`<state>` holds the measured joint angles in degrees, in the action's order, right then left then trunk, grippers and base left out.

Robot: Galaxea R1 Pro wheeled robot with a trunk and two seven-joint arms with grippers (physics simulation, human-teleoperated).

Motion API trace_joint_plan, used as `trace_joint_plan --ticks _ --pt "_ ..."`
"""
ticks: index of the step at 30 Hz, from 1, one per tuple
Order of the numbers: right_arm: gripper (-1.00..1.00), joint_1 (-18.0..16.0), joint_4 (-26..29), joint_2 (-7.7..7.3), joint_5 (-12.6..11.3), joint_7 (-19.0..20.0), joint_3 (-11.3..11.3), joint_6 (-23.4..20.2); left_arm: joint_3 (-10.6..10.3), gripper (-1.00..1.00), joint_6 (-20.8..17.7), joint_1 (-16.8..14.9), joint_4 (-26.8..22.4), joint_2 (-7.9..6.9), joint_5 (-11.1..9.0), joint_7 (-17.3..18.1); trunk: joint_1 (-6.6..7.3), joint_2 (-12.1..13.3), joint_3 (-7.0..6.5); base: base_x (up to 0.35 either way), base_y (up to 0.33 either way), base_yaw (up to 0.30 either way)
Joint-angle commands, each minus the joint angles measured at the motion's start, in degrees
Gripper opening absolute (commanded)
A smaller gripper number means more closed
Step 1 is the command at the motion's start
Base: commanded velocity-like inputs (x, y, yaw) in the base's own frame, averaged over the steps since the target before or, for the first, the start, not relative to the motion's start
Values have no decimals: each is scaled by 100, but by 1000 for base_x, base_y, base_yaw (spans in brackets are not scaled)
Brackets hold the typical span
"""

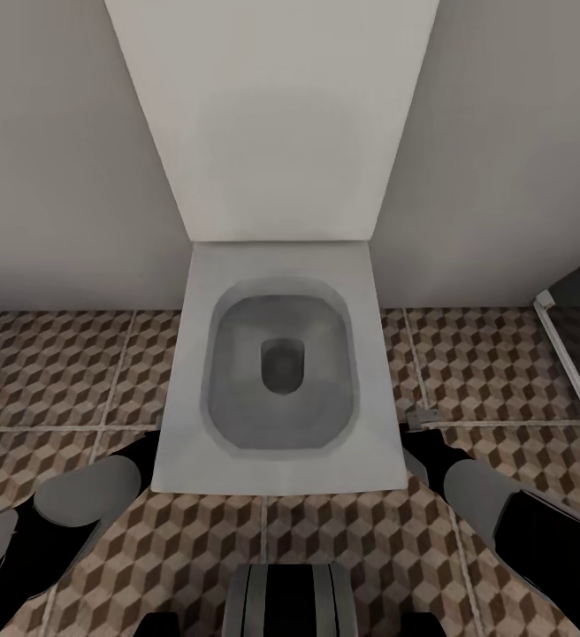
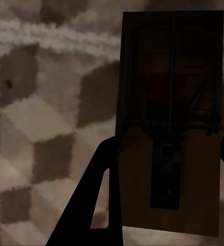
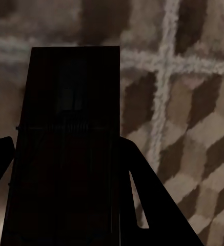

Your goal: Take the four mousetraps from the cabinet in the bathroom and place them on the bathroom floor. Make sure all four end up on the same floor surface, and ensure that at least two of them are either under or directly next to the same bathroom sink.

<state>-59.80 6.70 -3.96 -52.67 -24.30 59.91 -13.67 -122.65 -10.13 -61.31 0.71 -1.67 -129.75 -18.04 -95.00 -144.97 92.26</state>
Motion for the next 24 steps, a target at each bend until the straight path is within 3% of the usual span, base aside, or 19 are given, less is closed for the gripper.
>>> trace_joint_plan --ticks 1,4,15,16,24 --pt "-100 3 26 -8 -191 -31 12 -30 -49 -100 -24 -4 -1 0 -32 -15 -4 -2 26 0 0 0" --pt "-100 3 31 -8 -188 -31 12 -30 -49 -100 -24 -4 -1 0 -32 -15 -12 -6 93 0 0 0" --pt "-100 3 34 -8 -182 -31 12 -30 -49 -100 -24 -4 0 0 -32 -16 -12 -6 93 0 0 0" --pt "100 3 34 -8 -182 -31 12 -30 -49 -100 -24 -4 0 0 -32 -16 -12 -6 93 0 0 0" --pt "100 3 33 -9 -182 -32 12 -30 -49 -100 -24 -4 1 0 -32 -23 -12 -6 93 0 0 0"
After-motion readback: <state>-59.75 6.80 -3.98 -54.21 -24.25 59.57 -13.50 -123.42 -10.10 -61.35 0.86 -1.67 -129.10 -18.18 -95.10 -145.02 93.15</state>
